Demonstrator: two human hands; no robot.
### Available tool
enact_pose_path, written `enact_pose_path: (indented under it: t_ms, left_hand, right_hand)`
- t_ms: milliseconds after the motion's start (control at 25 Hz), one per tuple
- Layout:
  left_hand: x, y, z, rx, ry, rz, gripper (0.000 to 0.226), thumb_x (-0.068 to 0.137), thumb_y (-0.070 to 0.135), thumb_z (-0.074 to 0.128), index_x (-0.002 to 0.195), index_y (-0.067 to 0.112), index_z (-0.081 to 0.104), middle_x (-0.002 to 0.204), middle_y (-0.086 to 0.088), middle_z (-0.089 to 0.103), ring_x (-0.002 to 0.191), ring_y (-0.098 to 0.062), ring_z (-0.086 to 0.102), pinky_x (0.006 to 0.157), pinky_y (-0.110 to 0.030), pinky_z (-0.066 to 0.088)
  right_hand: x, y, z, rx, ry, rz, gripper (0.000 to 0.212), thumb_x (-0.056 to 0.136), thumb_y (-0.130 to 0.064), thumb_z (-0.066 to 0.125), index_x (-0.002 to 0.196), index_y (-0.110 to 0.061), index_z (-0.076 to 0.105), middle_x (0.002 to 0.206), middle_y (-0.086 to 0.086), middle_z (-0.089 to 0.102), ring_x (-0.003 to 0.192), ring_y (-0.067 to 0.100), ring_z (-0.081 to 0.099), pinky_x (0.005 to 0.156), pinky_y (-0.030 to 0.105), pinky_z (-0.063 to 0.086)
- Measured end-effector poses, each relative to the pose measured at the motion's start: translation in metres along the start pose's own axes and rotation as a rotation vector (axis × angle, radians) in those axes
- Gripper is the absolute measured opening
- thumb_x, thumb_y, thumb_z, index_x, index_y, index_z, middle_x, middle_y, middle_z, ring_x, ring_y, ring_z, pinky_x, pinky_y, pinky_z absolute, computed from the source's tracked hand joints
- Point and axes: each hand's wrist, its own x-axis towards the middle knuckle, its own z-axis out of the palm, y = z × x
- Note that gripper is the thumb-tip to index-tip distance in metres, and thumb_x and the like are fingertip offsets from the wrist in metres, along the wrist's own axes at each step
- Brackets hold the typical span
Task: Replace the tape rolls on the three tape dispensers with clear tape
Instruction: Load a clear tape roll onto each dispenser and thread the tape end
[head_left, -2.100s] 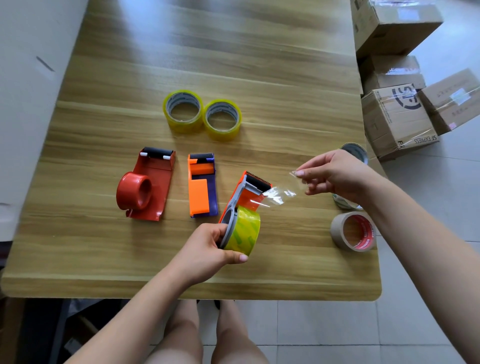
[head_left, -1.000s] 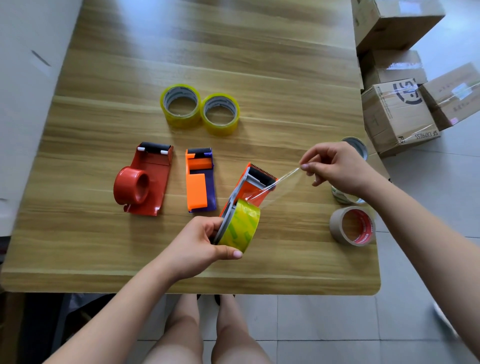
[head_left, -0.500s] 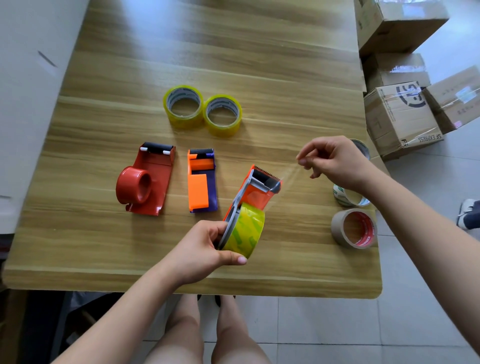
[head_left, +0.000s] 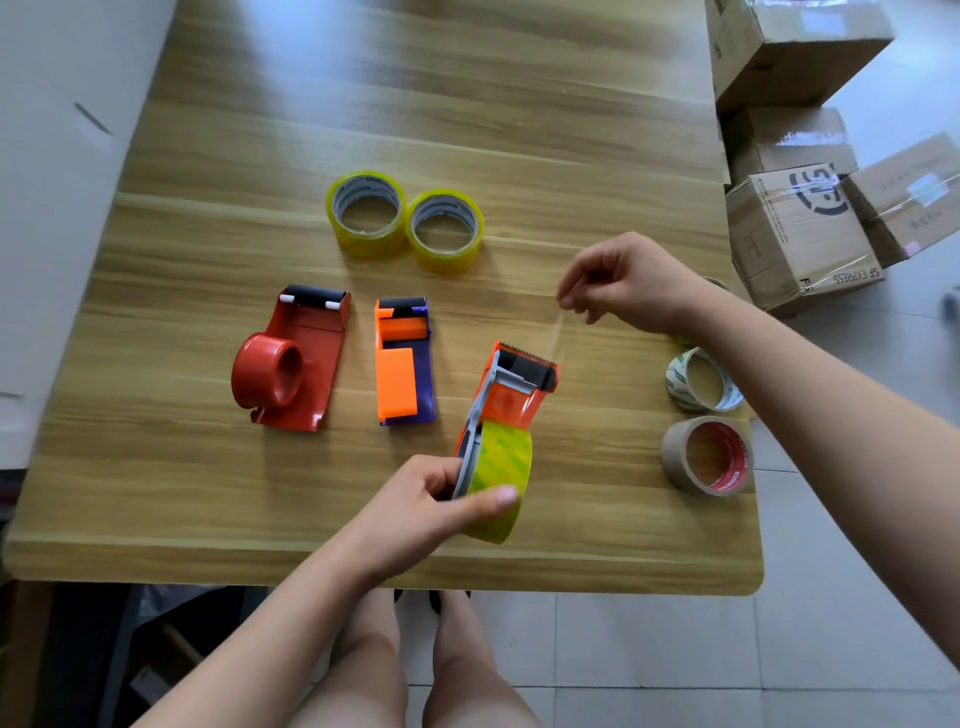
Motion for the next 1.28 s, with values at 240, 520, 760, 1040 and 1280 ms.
enact_pose_path:
  t_ms: [240, 520, 760, 1040, 1280]
  left_hand:
    - [0.002, -0.002, 0.001, -0.071, 0.096, -0.013, 0.038, 0.078, 0.039, 0.07, 0.085, 0.002, 0.071, 0.094, -0.029, 0.067, 0.084, -0.033, 0.067, 0.085, -0.049, 0.052]
    - [-0.003, -0.006, -0.001, -0.032, -0.03, 0.019, 0.031, 0.078, 0.033, 0.065, 0.092, 0.006, 0.07, 0.096, -0.023, 0.07, 0.087, -0.026, 0.068, 0.084, -0.04, 0.055]
    - [-0.008, -0.004, -0.006, 0.032, -0.149, 0.039, 0.031, 0.079, 0.022, 0.064, 0.099, -0.002, 0.066, 0.094, -0.014, 0.07, 0.086, -0.014, 0.064, 0.084, -0.028, 0.052]
    - [-0.017, -0.006, -0.018, -0.023, -0.077, 0.113, 0.026, 0.079, 0.018, 0.064, 0.097, 0.0, 0.067, 0.092, -0.02, 0.069, 0.085, -0.015, 0.063, 0.079, -0.026, 0.052]
    - [-0.014, -0.007, -0.022, -0.067, -0.054, 0.101, 0.027, 0.077, 0.017, 0.065, 0.096, -0.002, 0.069, 0.096, -0.028, 0.067, 0.085, -0.02, 0.064, 0.08, -0.028, 0.054]
  right_hand:
    - [0.003, 0.0, -0.002, -0.056, -0.02, 0.001, 0.02, 0.08, 0.015, 0.054, 0.086, 0.001, 0.069, 0.074, 0.011, 0.066, 0.051, 0.002, 0.056, 0.058, 0.019, 0.052]
    - [0.012, -0.004, 0.001, -0.054, -0.087, -0.001, 0.014, 0.081, 0.011, 0.06, 0.086, 0.002, 0.069, 0.07, 0.009, 0.065, 0.053, 0.006, 0.058, 0.059, 0.019, 0.052]
    - [0.024, -0.018, 0.0, -0.075, -0.18, -0.041, 0.015, 0.079, 0.014, 0.061, 0.086, 0.003, 0.069, 0.058, -0.009, 0.065, 0.048, -0.002, 0.055, 0.055, 0.013, 0.049]
    - [0.019, -0.013, -0.005, 0.0, -0.189, 0.005, 0.013, 0.079, 0.011, 0.064, 0.084, 0.0, 0.068, 0.061, 0.002, 0.063, 0.048, 0.002, 0.058, 0.053, 0.014, 0.049]
    - [0.004, -0.006, -0.012, 0.038, -0.171, 0.067, 0.005, 0.081, 0.004, 0.065, 0.084, 0.0, 0.066, 0.068, 0.016, 0.059, 0.053, 0.011, 0.06, 0.053, 0.015, 0.051]
